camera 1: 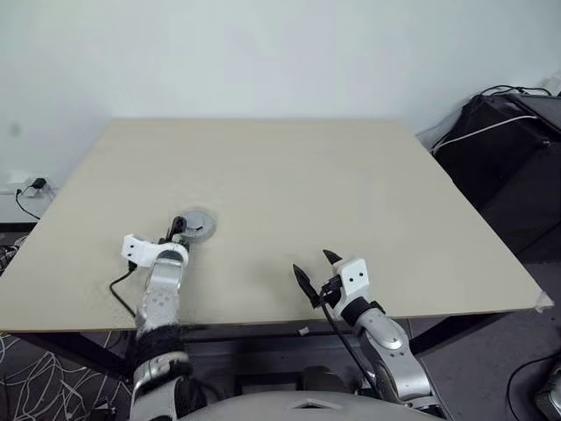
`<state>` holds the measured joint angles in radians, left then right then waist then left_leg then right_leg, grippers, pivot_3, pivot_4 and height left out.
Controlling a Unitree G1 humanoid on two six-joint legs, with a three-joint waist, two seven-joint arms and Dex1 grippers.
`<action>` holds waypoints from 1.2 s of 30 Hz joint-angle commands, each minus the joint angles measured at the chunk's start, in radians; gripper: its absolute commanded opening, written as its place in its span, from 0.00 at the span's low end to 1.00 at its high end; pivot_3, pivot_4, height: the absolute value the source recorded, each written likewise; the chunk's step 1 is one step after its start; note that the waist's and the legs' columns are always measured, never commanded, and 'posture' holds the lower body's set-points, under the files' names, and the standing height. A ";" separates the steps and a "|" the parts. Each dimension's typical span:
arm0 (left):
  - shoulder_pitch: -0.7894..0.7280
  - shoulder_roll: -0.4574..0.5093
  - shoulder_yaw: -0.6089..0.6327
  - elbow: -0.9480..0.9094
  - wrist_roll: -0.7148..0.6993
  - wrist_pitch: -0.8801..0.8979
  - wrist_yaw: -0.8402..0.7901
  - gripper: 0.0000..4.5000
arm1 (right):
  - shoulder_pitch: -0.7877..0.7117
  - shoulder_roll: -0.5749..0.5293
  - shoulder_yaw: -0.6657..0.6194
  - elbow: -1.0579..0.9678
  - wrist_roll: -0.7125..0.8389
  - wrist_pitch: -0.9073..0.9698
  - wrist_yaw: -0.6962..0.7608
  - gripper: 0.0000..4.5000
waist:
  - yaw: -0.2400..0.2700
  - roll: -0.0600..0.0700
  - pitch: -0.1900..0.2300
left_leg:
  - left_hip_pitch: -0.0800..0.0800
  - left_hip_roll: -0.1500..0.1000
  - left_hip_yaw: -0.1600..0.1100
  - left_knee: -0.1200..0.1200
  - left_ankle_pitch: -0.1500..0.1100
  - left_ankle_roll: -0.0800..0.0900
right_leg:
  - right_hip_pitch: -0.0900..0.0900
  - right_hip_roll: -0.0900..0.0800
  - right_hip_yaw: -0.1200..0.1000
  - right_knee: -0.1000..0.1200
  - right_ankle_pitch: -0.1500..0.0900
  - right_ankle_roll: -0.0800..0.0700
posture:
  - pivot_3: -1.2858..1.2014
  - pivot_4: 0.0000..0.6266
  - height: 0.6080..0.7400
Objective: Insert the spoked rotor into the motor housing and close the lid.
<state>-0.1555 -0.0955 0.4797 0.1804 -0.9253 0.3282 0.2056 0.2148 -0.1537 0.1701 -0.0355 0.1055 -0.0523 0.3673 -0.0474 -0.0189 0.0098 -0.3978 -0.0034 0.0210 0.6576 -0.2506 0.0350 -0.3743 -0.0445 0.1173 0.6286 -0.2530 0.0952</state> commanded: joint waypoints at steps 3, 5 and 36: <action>0.237 -0.164 -0.167 -0.188 -0.027 0.118 0.019 0.99 | -0.015 0.003 -0.016 -0.028 0.015 0.007 0.003 1.00 | -0.008 0.007 -0.008 | 0.003 0.002 0.002 -0.001 -0.001 0.001 | 0.002 0.000 0.001 -0.001 -0.001 -0.001 | 0.52 0.00 1.00; 0.306 -0.118 -0.249 -0.266 -0.002 0.142 -0.020 0.99 | -0.012 0.007 -0.027 -0.040 0.024 0.011 -0.003 1.00 | -0.008 0.008 -0.009 | 0.003 0.002 0.002 -0.001 -0.002 0.001 | 0.002 -0.001 0.001 -0.001 -0.001 -0.001 | 0.52 0.00 1.00; 0.443 0.176 -0.604 -0.183 1.067 -0.726 -0.151 0.99 | 0.106 -0.006 -0.130 -0.013 -0.143 -0.263 -0.202 1.00 | 0.011 0.011 -0.006 | -0.003 -0.002 0.005 -0.010 -0.002 0.002 | -0.007 -0.014 0.000 -0.001 -0.005 -0.006 | 0.52 0.00 1.00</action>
<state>0.2918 0.0905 -0.1296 0.0326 0.1531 -0.3764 0.0439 0.3240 -0.1558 0.0525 -0.0519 -0.0340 -0.2817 0.1729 -0.0362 -0.0083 0.0040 -0.4004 -0.0054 0.0262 0.6479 -0.2522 0.0371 -0.3814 -0.0585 0.1173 0.6275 -0.2584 0.0897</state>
